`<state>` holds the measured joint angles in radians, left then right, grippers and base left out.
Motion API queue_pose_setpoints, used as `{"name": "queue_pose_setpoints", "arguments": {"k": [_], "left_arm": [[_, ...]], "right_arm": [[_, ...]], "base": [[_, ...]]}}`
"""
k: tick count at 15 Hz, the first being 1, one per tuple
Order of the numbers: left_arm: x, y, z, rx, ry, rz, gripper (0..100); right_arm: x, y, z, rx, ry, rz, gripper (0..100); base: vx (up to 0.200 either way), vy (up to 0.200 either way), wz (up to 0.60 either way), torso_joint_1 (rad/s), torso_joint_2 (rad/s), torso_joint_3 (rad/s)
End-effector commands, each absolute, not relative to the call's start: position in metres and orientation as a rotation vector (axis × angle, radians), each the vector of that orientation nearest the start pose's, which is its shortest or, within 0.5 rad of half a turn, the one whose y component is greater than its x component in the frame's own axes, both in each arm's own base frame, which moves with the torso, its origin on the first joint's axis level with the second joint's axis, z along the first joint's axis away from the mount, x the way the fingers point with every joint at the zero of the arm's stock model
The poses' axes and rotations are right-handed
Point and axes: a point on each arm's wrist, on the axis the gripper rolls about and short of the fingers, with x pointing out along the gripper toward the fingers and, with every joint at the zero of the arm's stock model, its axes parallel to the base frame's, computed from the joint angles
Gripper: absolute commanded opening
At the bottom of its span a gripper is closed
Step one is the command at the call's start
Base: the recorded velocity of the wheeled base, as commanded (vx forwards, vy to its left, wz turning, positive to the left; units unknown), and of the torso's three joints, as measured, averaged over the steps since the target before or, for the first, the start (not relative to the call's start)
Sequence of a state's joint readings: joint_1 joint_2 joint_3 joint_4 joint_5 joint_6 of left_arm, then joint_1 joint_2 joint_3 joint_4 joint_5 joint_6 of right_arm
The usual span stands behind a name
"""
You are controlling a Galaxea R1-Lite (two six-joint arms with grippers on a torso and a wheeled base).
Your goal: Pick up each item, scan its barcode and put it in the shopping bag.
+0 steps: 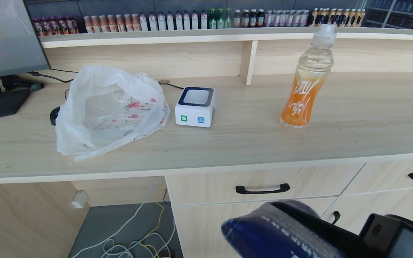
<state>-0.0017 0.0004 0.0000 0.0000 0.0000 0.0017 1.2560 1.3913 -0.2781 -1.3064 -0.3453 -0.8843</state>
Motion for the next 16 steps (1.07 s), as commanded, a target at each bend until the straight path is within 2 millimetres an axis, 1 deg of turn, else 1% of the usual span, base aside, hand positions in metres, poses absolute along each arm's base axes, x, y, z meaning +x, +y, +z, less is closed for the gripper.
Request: {"name": "queue_pose_setpoints", "arguments": {"k": [1,2,5,7,8,9,11,13,16], "left_arm": [[-0.023,0.000,0.075,0.002,0.000,-0.002,0],[-0.023,0.000,0.075,0.002,0.000,-0.002,0],[-0.023,0.000,0.075,0.002,0.000,-0.002,0],[-0.023,0.000,0.075,0.002,0.000,-0.002,0],[-0.023,0.000,0.075,0.002,0.000,-0.002,0],[-0.023,0.000,0.075,0.002,0.000,-0.002,0],[-0.023,0.000,0.075,0.002,0.000,-0.002,0],[-0.023,0.000,0.075,0.002,0.000,-0.002,0],[-0.023,0.000,0.075,0.002,0.000,-0.002,0]], "right_arm": [[0.069,0.180,0.186,-0.693,-0.514,0.789,0],[0.069,0.181,0.187,-0.714,-0.551,0.825,0],[0.076,0.175,0.192,-0.887,-0.641,0.724,0],[0.071,0.175,0.191,-0.904,-0.665,0.740,0],[0.068,0.172,0.189,-0.932,-0.673,0.745,0],[0.067,0.172,0.190,-0.971,-0.697,0.727,0],[0.067,0.175,0.196,-0.985,-0.758,0.750,0],[0.066,0.177,0.201,-1.093,-0.862,0.748,0],[0.068,0.181,0.211,-1.151,-0.899,0.764,0]], "base": [[0.000,0.000,0.00,0.000,0.00,0.000],[0.000,0.000,0.00,0.000,0.00,0.000],[0.000,0.000,0.00,0.000,0.00,0.000],[0.000,0.000,0.00,0.000,0.00,0.000],[0.000,0.000,0.00,0.000,0.00,0.000],[0.000,0.000,0.00,0.000,0.00,0.000],[0.000,0.000,0.00,0.000,0.00,0.000],[0.000,0.000,0.00,0.000,0.00,0.000],[0.000,0.000,0.00,0.000,0.00,0.000]]}}
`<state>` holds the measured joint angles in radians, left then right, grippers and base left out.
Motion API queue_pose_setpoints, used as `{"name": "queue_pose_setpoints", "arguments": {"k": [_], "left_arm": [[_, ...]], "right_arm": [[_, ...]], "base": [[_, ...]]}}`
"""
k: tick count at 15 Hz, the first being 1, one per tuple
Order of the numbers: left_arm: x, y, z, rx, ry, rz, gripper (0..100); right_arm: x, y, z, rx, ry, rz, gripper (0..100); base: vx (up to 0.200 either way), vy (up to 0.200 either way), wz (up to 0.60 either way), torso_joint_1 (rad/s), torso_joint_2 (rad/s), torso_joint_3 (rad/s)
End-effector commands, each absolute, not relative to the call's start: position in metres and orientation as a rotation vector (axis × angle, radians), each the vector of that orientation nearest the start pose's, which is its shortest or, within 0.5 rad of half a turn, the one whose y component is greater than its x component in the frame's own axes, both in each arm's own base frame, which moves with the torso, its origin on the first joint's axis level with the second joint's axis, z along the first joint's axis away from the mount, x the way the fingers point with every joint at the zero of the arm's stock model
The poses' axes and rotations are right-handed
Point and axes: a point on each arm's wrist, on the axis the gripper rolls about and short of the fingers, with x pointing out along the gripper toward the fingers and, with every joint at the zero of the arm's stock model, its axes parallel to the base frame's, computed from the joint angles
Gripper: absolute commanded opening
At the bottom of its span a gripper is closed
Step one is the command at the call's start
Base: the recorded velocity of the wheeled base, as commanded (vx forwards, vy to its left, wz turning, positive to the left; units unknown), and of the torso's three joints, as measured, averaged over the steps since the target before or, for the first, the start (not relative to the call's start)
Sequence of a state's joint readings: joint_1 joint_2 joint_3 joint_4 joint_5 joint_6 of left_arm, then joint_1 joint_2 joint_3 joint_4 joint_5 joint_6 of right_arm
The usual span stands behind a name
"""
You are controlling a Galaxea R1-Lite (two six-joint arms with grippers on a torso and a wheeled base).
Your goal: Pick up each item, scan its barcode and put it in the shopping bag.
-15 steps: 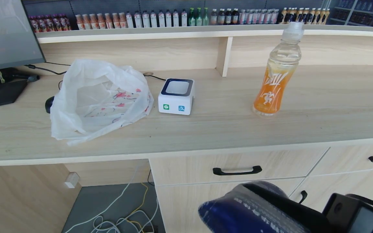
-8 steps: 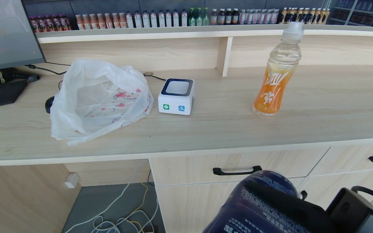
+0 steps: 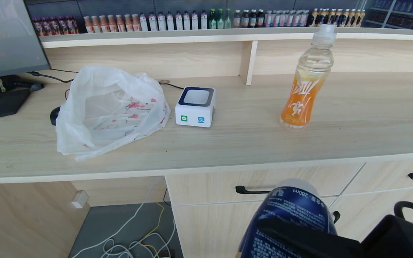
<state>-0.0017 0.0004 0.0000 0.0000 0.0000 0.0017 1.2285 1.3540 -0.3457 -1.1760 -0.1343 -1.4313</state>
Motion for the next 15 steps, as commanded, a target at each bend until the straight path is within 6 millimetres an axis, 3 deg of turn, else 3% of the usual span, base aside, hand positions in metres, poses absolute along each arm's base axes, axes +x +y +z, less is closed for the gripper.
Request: {"name": "queue_pose_setpoints", "arguments": {"k": [1,4,15], "left_arm": [[-0.023,0.000,0.075,0.002,0.000,-0.002,0],[-0.023,0.000,0.075,0.002,0.000,-0.002,0],[-0.023,0.000,0.075,0.002,0.000,-0.002,0]], "right_arm": [[0.072,0.184,0.217,-1.177,-0.886,0.775,0],[0.094,0.208,0.230,-1.326,-0.952,0.880,0],[0.105,0.207,0.248,-1.383,-1.020,0.805,0]], "base": [[0.000,0.000,0.00,0.000,0.00,0.000],[0.000,0.000,0.00,0.000,0.00,0.000],[0.000,0.000,0.00,0.000,0.00,0.000]]}}
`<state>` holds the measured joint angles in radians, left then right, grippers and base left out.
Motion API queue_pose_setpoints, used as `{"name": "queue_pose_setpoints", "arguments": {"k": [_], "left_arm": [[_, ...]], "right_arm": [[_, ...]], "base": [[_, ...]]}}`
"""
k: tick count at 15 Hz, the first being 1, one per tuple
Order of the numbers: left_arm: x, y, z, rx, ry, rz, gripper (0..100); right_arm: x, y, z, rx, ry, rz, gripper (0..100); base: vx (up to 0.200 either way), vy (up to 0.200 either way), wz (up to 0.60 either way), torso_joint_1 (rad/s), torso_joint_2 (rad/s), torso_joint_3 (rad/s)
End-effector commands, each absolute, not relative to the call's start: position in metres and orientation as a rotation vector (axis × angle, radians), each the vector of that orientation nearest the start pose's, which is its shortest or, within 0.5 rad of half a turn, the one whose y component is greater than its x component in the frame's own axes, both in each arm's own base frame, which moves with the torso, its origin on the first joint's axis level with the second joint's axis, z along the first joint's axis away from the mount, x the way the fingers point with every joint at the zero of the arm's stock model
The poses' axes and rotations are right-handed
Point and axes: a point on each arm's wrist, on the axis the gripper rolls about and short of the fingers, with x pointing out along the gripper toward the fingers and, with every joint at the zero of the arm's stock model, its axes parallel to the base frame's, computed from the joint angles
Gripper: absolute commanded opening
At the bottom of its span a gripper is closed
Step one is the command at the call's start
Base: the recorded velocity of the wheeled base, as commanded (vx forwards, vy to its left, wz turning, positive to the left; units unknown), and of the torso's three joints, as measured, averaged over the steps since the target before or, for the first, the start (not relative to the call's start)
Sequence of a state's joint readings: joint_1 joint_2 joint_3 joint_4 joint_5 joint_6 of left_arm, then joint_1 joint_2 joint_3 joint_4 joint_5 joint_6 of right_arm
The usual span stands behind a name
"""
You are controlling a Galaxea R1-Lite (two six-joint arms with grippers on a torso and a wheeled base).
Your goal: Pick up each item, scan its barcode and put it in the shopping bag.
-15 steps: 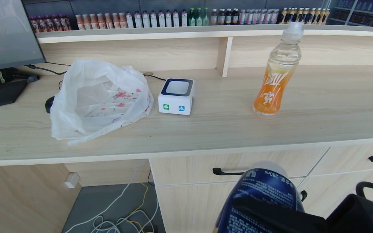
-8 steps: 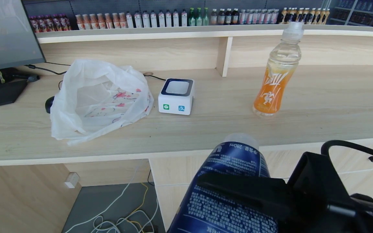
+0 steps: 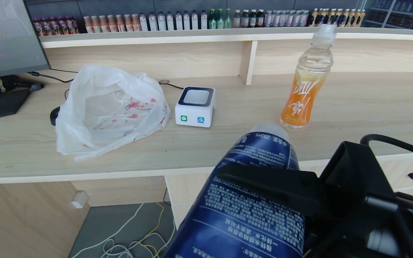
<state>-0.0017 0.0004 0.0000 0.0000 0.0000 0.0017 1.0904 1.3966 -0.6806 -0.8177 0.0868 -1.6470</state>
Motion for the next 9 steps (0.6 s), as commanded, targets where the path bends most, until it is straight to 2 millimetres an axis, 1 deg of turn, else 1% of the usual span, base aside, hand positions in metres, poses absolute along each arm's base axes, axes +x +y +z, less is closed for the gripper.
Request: {"name": "queue_pose_setpoints", "arguments": {"k": [1,4,7,9], "left_arm": [[-0.0228,0.0000,0.0755,0.002,0.000,-0.002,0],[-0.0228,0.0000,0.0755,0.002,0.000,-0.002,0],[-0.0228,0.0000,0.0755,0.002,0.000,-0.002,0],[-0.0228,0.0000,0.0755,0.002,0.000,-0.002,0]], "right_arm": [[0.1056,0.2067,0.2490,-1.383,-1.017,0.798,0],[0.1074,0.2021,0.2480,-1.390,-1.009,0.791,0],[0.1073,0.2023,0.2548,-1.407,-1.035,0.753,0],[0.1074,0.2047,0.2544,-1.413,-1.041,0.755,0]], "base": [[0.000,0.000,0.00,0.000,0.00,0.000],[0.000,0.000,0.00,0.000,0.00,0.000],[0.000,0.000,0.00,0.000,0.00,0.000],[0.000,0.000,0.00,0.000,0.00,0.000]]}}
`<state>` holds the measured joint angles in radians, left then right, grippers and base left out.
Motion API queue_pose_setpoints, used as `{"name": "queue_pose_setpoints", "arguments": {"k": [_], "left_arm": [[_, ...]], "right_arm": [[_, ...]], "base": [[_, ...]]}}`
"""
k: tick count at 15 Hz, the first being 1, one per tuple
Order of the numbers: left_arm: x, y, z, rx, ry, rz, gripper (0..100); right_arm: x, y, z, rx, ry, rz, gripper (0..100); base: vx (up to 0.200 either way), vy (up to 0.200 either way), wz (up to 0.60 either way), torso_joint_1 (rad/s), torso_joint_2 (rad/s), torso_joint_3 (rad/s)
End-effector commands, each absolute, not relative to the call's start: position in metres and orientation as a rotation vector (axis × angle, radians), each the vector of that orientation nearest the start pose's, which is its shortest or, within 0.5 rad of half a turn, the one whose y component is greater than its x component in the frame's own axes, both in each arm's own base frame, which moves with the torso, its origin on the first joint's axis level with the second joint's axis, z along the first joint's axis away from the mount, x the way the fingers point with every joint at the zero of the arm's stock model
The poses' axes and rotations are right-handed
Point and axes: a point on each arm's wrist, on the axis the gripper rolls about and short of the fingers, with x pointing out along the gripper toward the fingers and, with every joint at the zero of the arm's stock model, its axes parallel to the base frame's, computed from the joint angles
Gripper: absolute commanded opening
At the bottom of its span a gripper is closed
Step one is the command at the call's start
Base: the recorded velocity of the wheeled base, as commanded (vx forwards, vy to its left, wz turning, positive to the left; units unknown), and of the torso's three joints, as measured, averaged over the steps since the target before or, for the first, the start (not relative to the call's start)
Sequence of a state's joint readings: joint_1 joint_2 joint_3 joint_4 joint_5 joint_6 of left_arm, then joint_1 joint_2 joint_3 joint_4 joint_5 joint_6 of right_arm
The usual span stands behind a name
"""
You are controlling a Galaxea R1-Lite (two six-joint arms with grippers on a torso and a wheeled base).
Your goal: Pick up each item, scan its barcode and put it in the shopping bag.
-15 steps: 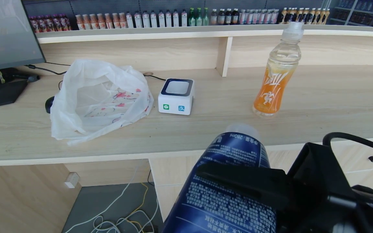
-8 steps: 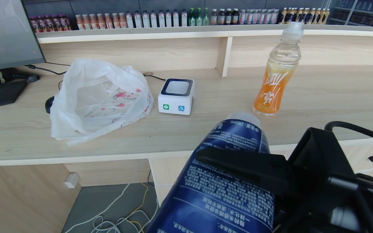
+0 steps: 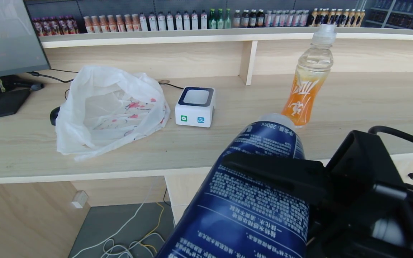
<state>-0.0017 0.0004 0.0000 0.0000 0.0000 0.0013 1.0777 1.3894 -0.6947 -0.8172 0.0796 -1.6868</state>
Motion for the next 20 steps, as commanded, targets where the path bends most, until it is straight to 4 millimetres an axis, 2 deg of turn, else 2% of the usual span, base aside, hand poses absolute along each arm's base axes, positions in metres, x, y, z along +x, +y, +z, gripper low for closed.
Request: {"name": "queue_pose_setpoints", "arguments": {"k": [1,6,8,12,14,18,20], "left_arm": [[-0.023,0.000,0.075,0.002,0.000,-0.002,0],[-0.023,0.000,0.075,0.002,0.000,-0.002,0],[-0.023,0.000,0.075,0.002,0.000,-0.002,0],[-0.023,0.000,0.075,0.002,0.000,-0.002,0],[-0.023,0.000,0.075,0.002,0.000,-0.002,0],[-0.023,0.000,0.075,0.002,0.000,-0.002,0],[-0.023,0.000,0.075,0.002,0.000,-0.002,0]], "right_arm": [[0.108,0.205,0.254,-1.423,-1.045,0.750,0],[0.107,0.202,0.253,-1.438,-1.050,0.741,0],[0.107,0.201,0.255,-1.383,-1.032,0.751,0],[0.102,0.192,0.266,-1.125,-0.987,0.760,0],[0.102,0.192,0.260,-1.010,-0.957,0.781,0],[0.115,0.217,0.237,-0.830,-0.899,0.831,0],[0.113,0.215,0.235,-0.691,-0.875,0.855,0]], "base": [[0.000,0.000,0.00,0.000,0.00,0.000],[0.000,0.000,0.00,0.000,0.00,0.000],[0.000,0.000,0.00,0.000,0.00,0.000],[0.000,0.000,0.00,0.000,0.00,0.000],[0.000,0.000,0.00,0.000,0.00,0.000],[0.000,0.000,0.00,0.000,0.00,0.000],[0.000,0.000,0.00,0.000,0.00,0.000]]}}
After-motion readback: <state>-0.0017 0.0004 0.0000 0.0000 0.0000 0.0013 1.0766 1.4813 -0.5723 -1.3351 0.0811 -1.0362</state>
